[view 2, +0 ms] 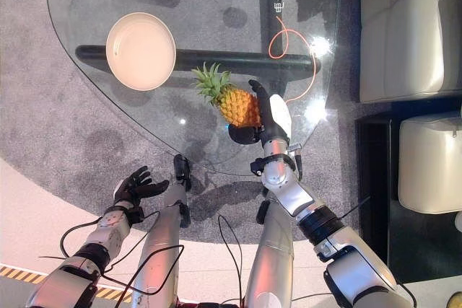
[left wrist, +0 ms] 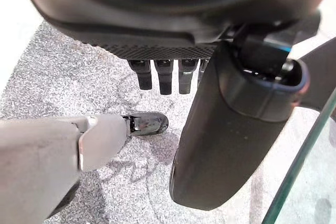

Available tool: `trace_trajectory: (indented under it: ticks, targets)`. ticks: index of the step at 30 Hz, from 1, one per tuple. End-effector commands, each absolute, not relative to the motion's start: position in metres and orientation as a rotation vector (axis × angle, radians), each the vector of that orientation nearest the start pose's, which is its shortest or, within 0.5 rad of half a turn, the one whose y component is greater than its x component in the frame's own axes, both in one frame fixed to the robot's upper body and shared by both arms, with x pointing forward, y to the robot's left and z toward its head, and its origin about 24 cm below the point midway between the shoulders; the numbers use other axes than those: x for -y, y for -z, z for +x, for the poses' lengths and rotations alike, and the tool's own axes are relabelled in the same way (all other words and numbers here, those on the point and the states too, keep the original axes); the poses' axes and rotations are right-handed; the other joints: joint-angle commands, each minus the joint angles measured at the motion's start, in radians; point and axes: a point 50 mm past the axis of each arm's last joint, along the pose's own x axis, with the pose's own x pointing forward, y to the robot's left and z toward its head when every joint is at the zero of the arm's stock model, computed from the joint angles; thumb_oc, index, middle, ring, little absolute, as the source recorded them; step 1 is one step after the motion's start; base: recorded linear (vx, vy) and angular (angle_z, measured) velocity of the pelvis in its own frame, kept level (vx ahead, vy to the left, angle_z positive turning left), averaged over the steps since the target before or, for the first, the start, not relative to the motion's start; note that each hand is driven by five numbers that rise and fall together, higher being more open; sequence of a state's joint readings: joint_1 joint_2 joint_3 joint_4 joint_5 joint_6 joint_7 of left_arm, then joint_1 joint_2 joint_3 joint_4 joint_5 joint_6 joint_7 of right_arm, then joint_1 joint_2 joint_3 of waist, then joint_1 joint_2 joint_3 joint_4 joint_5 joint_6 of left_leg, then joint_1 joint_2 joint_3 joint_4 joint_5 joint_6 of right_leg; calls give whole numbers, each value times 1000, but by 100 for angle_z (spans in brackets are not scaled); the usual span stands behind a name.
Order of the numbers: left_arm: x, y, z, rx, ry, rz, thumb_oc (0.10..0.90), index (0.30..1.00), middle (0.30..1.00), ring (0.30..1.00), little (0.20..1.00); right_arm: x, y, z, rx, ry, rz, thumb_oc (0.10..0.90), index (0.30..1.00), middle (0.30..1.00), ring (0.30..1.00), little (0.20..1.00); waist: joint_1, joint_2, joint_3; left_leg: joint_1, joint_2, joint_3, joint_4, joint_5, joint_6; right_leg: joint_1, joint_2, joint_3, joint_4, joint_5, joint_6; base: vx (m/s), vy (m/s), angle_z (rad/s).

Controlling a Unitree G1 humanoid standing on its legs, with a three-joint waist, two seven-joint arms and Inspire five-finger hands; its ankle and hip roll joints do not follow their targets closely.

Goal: Pick up the fruit to the plate

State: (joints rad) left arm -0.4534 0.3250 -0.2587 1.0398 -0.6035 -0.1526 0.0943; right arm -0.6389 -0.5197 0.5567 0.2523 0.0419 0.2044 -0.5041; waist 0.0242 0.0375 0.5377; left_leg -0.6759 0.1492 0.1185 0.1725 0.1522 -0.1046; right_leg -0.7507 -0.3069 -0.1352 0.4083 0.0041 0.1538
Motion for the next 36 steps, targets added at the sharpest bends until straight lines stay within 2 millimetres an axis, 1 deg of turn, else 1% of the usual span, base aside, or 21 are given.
trace_trajectory:
  ticks: [1,7,15,16,17,18,24,28,32,33,34,36]
  targets:
    - [-250,45,280,-472,-248,-4,800,900,900,900,900,163,-177,349,392,213,-834,800,900,900,900,900,0,4,-18,-26,58,-56,121,-76,-33,-12,-42,-13,-33,63,33,4,-14,4]
    - [-252,42,283,-468,-242,0,800,900,900,900,900,165,-182,353,374,212,-895,800,900,900,900,900,5,4,-18,-30,58,-59,124,-77,-32,-15,-42,-14,-29,60,32,0,-5,3]
    - [-254,41,284,-468,-240,2,800,900,900,900,900,169,-179,356,325,207,-934,800,900,900,900,900,7,4,-18,-33,57,-61,125,-77,-31,-19,-41,-15,-24,58,30,1,-1,2]
    - [-254,40,284,-467,-240,3,800,900,900,900,900,169,-178,356,320,206,-938,756,862,862,862,856,7,4,-18,-33,57,-61,125,-77,-31,-19,-41,-15,-24,58,30,0,0,0]
    - [-254,40,285,-467,-240,3,800,900,900,900,900,169,-178,356,315,206,-947,298,469,469,469,398,7,4,-18,-33,57,-61,124,-76,-31,-19,-42,-15,-24,58,30,0,0,0]
    - [-254,39,285,-466,-240,2,800,900,900,900,900,170,-178,356,312,208,-951,100,300,300,300,200,7,5,-18,-33,56,-61,123,-76,-30,-20,-42,-15,-24,58,30,0,0,0]
    - [-254,39,285,-460,-250,-17,800,900,900,900,900,173,-176,357,306,232,-950,100,300,300,300,200,8,4,-18,-33,55,-62,121,-77,-29,-21,-39,-16,-23,56,29,0,0,0]
    - [-254,37,287,-448,-278,-67,800,900,900,900,900,175,-176,358,304,256,-934,100,300,300,300,200,8,5,-18,-34,55,-61,118,-76,-29,-22,-39,-17,-24,56,29,0,0,0]
    - [-258,37,286,-430,-334,-168,800,900,900,900,900,177,-175,357,306,274,-919,100,300,300,300,200,7,6,-18,-25,54,-60,113,-76,-29,-17,-39,-16,-26,56,30,0,0,0]
    - [-258,37,286,-430,-334,-168,800,900,900,900,900,177,-175,357,306,274,-919,100,300,300,300,200,7,6,-18,-25,54,-60,113,-76,-29,-17,-39,-16,-26,56,30,0,0,0]
    - [-263,34,287,-407,-388,-250,800,900,900,900,900,178,-175,357,312,286,-908,100,300,300,300,200,7,6,-18,-25,54,-59,112,-76,-29,-18,-40,-16,-25,54,30,0,0,0]
    - [-267,32,287,-387,-435,-308,800,900,900,900,900,178,-175,357,319,298,-896,100,300,300,300,200,6,5,-18,-26,54,-59,113,-76,-30,-18,-41,-17,-23,52,29,0,0,0]
